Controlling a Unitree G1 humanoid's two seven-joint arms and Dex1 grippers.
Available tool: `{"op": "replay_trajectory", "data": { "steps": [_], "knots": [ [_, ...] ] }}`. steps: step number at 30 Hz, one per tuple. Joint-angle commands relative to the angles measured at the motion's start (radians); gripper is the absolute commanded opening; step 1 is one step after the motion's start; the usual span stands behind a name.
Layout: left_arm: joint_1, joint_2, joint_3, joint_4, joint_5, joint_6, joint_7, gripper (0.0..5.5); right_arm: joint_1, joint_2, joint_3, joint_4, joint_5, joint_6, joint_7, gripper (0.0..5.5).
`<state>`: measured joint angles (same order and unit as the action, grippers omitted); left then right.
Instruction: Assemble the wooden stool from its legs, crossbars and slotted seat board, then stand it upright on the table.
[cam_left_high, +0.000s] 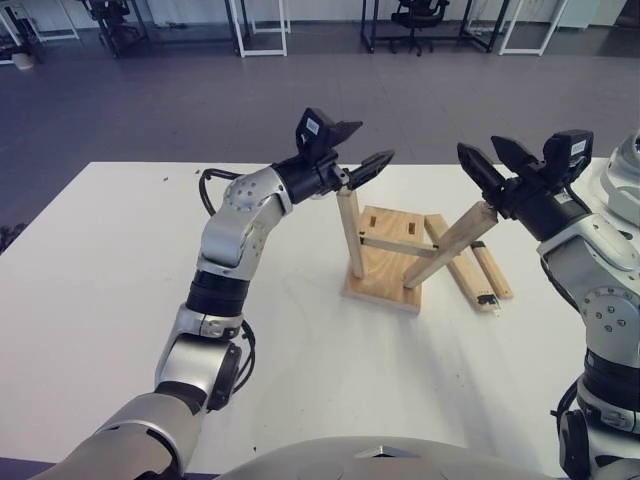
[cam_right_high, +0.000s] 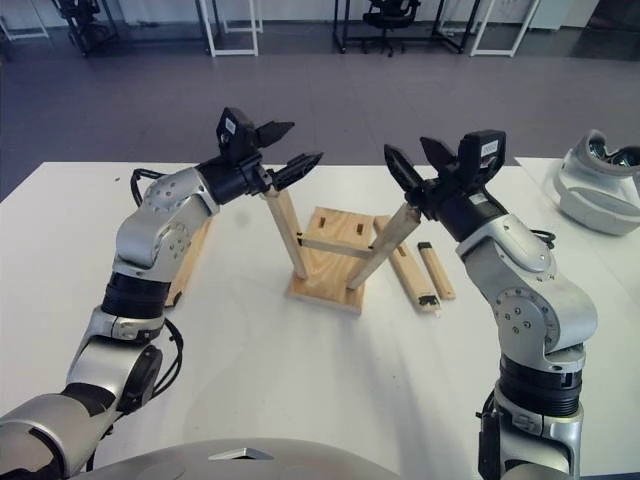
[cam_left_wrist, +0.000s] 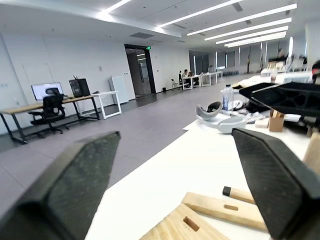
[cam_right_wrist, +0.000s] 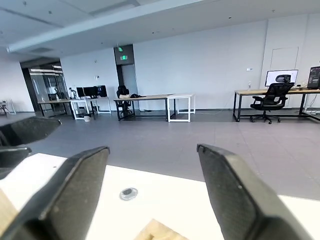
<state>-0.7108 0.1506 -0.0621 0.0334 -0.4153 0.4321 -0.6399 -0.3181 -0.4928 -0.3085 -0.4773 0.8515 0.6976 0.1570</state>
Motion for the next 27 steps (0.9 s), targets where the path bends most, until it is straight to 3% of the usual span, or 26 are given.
{"op": "replay_trajectory", "data": {
  "steps": [1,5,8,13,16,20,22,27],
  "knots": [
    [-0.16,0.028,0.214,-0.067,-0.181,0.05,0.073,4.13,-0.111,-0.032,-0.058,0.121,-0.011,0.002,-0.029,3.27],
    [-0.111,0.217,0.344,-0.119,-0.199,0.066,0.054,4.13,0.049,-0.17,0.137,0.195,-0.222,-0.021,0.153,3.27],
    [0.189,0.429,0.32,-0.227,-0.139,0.085,-0.115,4.13,0.19,-0.201,0.226,0.077,-0.235,-0.066,0.322,3.27],
    [0.61,0.696,0.25,-0.466,-0.114,0.15,-0.352,4.13,0.085,-0.032,0.469,-0.032,-0.218,0.082,0.283,3.27],
    [0.73,0.79,0.161,-0.508,-0.022,0.122,-0.402,4.13,0.025,-0.014,0.492,0.007,-0.255,0.113,0.266,3.27],
    [0.724,0.803,-0.045,-0.548,0.147,0.073,-0.378,4.13,-0.014,-0.174,0.445,0.299,-0.508,-0.057,0.271,3.27],
    [0.685,0.758,-0.16,-0.585,0.208,0.075,-0.361,4.13,-0.038,-0.249,0.511,0.498,-0.683,-0.251,0.305,3.27],
    [0.585,0.686,-0.369,-0.463,0.42,0.032,-0.31,4.13,-0.087,-0.243,0.608,0.859,-0.855,-0.54,0.452,3.27]
  ]
}}
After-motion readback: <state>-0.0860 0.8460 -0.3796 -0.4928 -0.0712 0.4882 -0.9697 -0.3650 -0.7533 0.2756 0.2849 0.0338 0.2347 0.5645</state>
